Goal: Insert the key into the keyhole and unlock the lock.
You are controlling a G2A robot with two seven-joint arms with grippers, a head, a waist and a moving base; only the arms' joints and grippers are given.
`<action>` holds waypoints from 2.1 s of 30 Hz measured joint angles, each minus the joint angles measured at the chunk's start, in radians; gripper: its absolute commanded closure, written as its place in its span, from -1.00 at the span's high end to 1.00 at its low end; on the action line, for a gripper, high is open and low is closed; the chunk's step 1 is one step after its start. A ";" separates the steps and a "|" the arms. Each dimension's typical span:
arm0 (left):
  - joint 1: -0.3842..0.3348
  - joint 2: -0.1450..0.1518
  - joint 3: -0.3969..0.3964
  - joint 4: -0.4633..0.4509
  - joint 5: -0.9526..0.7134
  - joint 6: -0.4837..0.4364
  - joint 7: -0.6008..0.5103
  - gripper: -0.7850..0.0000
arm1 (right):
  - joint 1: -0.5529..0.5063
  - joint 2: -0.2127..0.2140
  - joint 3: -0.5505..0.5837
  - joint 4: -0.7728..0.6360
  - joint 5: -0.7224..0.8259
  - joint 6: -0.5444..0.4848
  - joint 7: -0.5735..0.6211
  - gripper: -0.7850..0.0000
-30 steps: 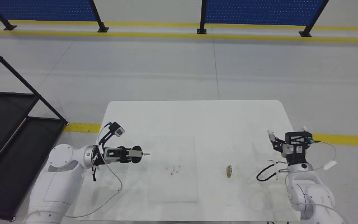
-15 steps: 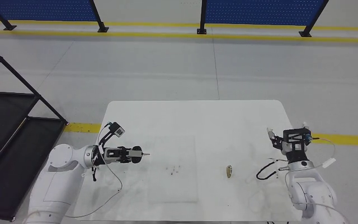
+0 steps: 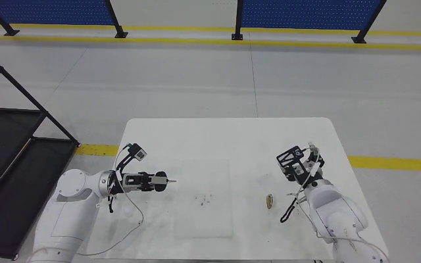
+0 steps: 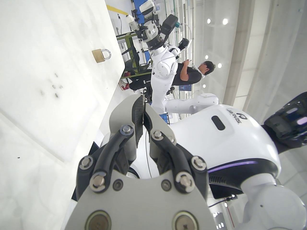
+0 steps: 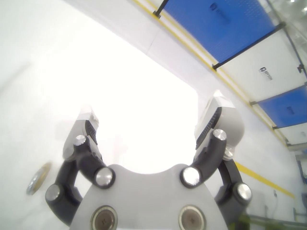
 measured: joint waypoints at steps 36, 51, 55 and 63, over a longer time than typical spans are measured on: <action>0.000 0.000 0.000 0.000 0.000 0.000 0.000 -1.00 | 0.228 -0.022 -0.038 0.019 0.710 0.218 0.841 1.00; 0.000 0.000 0.000 0.000 0.000 0.000 0.000 -1.00 | 0.312 0.017 -0.204 0.121 0.716 0.357 0.838 1.00; 0.000 0.000 0.000 0.000 0.000 0.000 0.000 -1.00 | 0.312 0.017 -0.203 0.120 0.716 0.357 0.838 1.00; 0.000 0.000 0.000 0.000 0.000 0.000 0.000 -1.00 | 0.307 0.017 -0.205 0.123 0.721 0.351 0.830 1.00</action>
